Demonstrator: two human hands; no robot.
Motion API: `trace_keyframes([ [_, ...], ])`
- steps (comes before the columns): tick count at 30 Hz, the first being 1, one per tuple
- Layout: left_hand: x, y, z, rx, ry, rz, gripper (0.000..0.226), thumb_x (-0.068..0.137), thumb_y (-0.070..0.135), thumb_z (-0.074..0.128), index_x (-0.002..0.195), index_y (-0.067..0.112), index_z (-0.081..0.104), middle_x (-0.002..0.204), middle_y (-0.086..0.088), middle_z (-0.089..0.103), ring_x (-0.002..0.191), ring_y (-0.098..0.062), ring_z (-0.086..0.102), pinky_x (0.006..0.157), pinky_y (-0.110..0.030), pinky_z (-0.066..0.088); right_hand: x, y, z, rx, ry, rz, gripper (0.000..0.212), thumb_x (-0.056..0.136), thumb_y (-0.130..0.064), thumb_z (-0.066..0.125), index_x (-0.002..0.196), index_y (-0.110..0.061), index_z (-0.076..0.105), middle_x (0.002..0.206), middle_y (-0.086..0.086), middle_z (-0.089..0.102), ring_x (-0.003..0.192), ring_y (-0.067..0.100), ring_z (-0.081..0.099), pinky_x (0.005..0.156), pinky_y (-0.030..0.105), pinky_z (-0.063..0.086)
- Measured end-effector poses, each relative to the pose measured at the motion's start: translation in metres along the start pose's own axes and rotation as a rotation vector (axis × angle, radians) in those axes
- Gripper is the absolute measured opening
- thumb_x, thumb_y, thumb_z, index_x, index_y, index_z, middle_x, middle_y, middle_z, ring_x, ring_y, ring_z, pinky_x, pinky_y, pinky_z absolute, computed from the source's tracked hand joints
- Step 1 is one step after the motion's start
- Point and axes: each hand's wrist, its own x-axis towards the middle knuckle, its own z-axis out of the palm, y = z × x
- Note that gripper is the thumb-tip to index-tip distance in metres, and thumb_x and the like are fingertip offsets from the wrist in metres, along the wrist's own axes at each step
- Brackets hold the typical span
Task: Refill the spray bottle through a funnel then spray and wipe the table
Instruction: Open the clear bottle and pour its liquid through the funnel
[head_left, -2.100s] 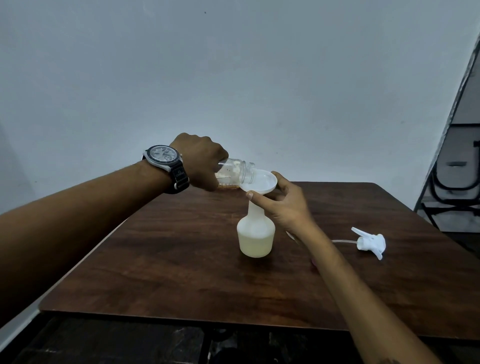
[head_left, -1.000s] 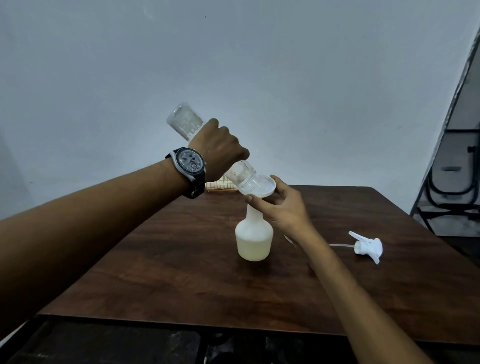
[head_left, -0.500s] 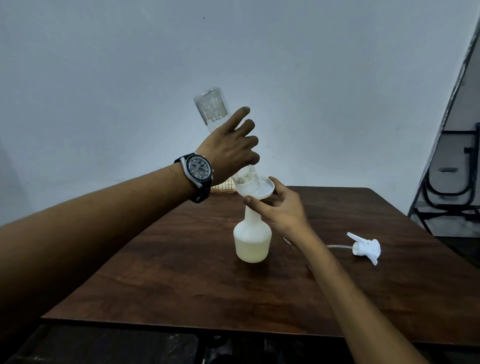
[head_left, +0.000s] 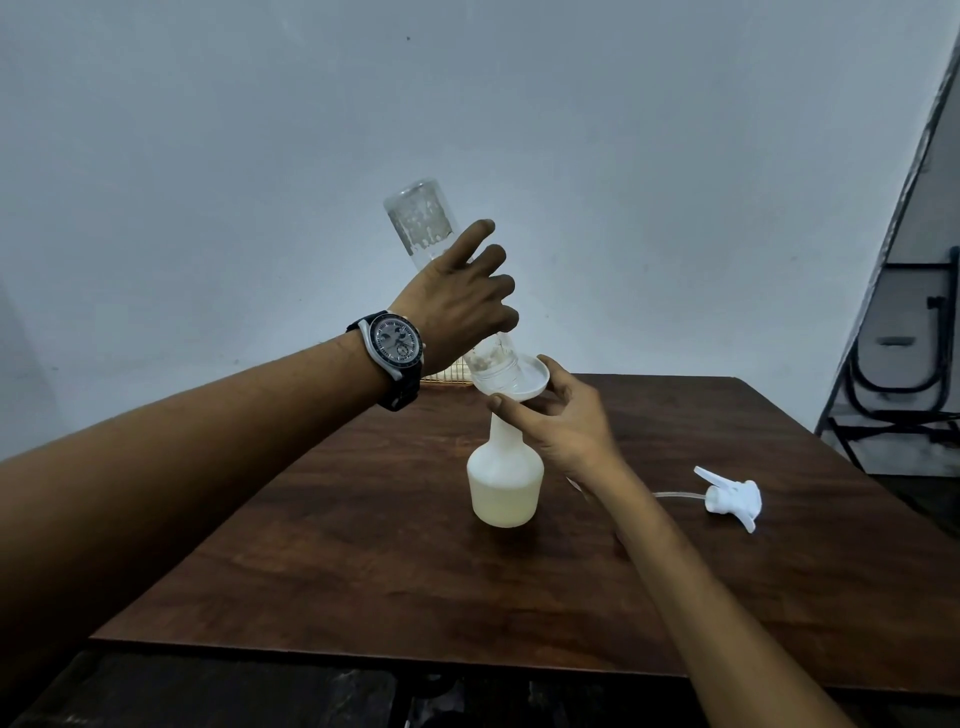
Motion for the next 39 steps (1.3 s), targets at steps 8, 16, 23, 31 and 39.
trace_keyframes([
  [8,0.000,-0.001,-0.007,-0.065,-0.065,0.004,0.080,0.071,-0.002,-0.005,0.087,0.031,0.066,0.074,0.005,0.043,0.100,-0.034,0.054,0.124,-0.055,0.018,-0.001,-0.002,-0.001,-0.028,-0.012,0.000,0.053,0.071,-0.038,0.097,0.113,-0.043,0.067,0.122,-0.008,0.076,0.118,0.015,0.072,0.094,0.041,0.062],
  [16,0.001,-0.004,-0.010,-0.082,-0.160,-0.010,0.063,0.078,0.000,0.014,0.092,0.031,0.067,0.074,0.006,0.044,0.098,-0.032,0.055,0.123,-0.054,0.020,0.000,-0.001,0.000,-0.010,-0.006,0.002,0.068,0.061,-0.049,0.095,0.121,-0.035,0.069,0.118,-0.005,0.079,0.113,0.013,0.074,0.090,0.039,0.062],
  [23,-0.002,-0.002,-0.004,-0.137,-0.129,-0.023,0.062,0.083,-0.003,0.019,0.095,0.032,0.069,0.075,0.006,0.050,0.093,-0.030,0.056,0.119,-0.051,0.027,-0.001,-0.003,-0.002,-0.015,-0.015,0.000,0.039,0.079,-0.024,0.094,0.107,-0.035,0.070,0.109,-0.009,0.080,0.103,0.006,0.076,0.083,0.032,0.061],
  [31,-0.008,0.006,0.000,-0.374,-0.363,-0.209,0.043,0.089,0.011,0.057,0.128,0.030,0.053,0.111,0.004,0.065,0.108,-0.026,0.061,0.093,-0.038,0.038,-0.002,-0.002,-0.002,-0.003,-0.030,-0.016,0.039,0.080,-0.023,0.093,0.113,-0.027,0.072,0.108,-0.006,0.081,0.105,0.012,0.077,0.083,0.036,0.059],
  [39,-0.031,0.013,0.021,-0.788,-0.421,-0.538,0.052,0.080,0.044,0.072,0.128,0.030,0.056,0.101,0.006,0.068,0.087,-0.024,0.066,0.065,-0.029,0.037,0.002,0.001,-0.001,0.001,-0.014,0.008,0.058,0.068,-0.040,0.096,0.120,-0.040,0.072,0.116,-0.004,0.079,0.111,0.014,0.075,0.076,0.030,0.056],
])
